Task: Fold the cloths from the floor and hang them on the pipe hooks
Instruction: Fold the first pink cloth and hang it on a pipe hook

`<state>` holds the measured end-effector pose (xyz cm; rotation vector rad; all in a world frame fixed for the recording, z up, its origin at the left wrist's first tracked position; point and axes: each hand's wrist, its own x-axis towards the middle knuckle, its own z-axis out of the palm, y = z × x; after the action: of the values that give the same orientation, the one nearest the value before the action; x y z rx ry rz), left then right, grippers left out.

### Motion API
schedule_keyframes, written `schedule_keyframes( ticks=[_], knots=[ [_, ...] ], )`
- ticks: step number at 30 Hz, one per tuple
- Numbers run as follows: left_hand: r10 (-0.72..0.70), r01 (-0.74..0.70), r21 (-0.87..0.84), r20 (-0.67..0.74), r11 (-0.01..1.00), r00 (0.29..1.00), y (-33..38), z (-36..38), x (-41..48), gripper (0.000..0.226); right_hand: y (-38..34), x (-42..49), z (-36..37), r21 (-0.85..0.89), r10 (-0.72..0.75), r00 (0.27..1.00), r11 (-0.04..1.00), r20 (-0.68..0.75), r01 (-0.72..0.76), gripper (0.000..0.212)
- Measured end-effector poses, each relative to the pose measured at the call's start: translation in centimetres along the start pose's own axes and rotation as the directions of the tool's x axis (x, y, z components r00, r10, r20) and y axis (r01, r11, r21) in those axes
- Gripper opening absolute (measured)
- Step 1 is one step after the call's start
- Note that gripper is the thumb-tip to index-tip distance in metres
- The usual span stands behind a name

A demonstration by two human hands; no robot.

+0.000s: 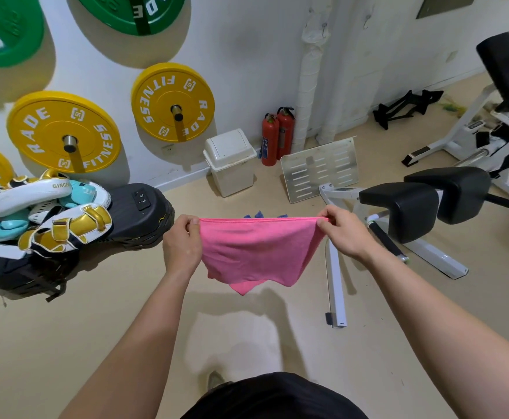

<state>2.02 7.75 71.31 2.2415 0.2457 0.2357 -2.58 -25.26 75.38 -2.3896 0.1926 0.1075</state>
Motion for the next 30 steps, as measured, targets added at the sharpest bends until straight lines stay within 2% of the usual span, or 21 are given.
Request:
schedule_keyframes(
  ticks=[3,6,9,11,14,17,20,22,25,30],
  knots=[
    [-0.023,0.023,-0.008,-0.003,1.0,1.0,0.0,0.0,0.1,0.023,0.0,0.2,0.6,0.028,0.023,0.993,0.999,-0.115,-0.02,0.011],
    [-0.046,0.046,-0.017,-0.01,0.999,0.999,0.2,0.0,-0.1,0.023,-0.2,0.2,0.9,0.17,0.159,0.961,0.978,-0.226,-0.122,0.018],
    [-0.141,0.141,-0.044,0.005,0.989,0.99,0.0,0.1,-0.2,0.023,-0.1,0.1,1.6,0.231,0.269,0.913,0.951,-0.306,-0.203,0.027],
    [-0.221,0.223,-0.07,0.037,0.972,0.975,0.2,0.7,-1.0,0.025,-0.4,-0.2,2.6,0.227,0.316,0.894,0.941,-0.317,-0.252,0.026],
    [-0.237,0.254,-0.154,0.118,0.955,0.964,1.4,2.1,-3.1,0.026,-1.7,-1.1,4.9,0.26,0.334,0.915,0.926,-0.226,-0.273,0.019],
    [-0.252,0.308,-0.207,0.26,0.929,0.932,2.6,3.7,-5.3,0.018,-3.3,-2.2,7.8,0.313,0.293,0.95,0.917,-0.11,-0.247,0.014],
    [-0.173,0.253,-0.219,0.328,0.943,0.929,3.9,4.9,-7.5,0.018,-4.4,-3.4,10.0,0.395,0.224,0.974,0.899,-0.045,-0.188,0.011],
    [-0.113,0.206,-0.245,0.348,0.947,0.931,4.3,5.0,-8.6,0.017,-4.9,-4.1,10.7,0.407,0.169,0.984,0.904,-0.064,-0.129,0.012],
    [-0.11,0.232,-0.306,0.367,0.923,0.924,4.1,4.9,-9.2,0.013,-5.2,-4.7,10.8,0.444,0.125,0.985,0.894,-0.122,-0.059,0.01],
    [-0.172,0.299,-0.372,0.337,0.879,0.925,4.1,4.5,-9.8,0.019,-4.6,-5.3,10.8,0.492,0.039,0.999,0.87,-0.036,-0.016,0.012]
  ],
)
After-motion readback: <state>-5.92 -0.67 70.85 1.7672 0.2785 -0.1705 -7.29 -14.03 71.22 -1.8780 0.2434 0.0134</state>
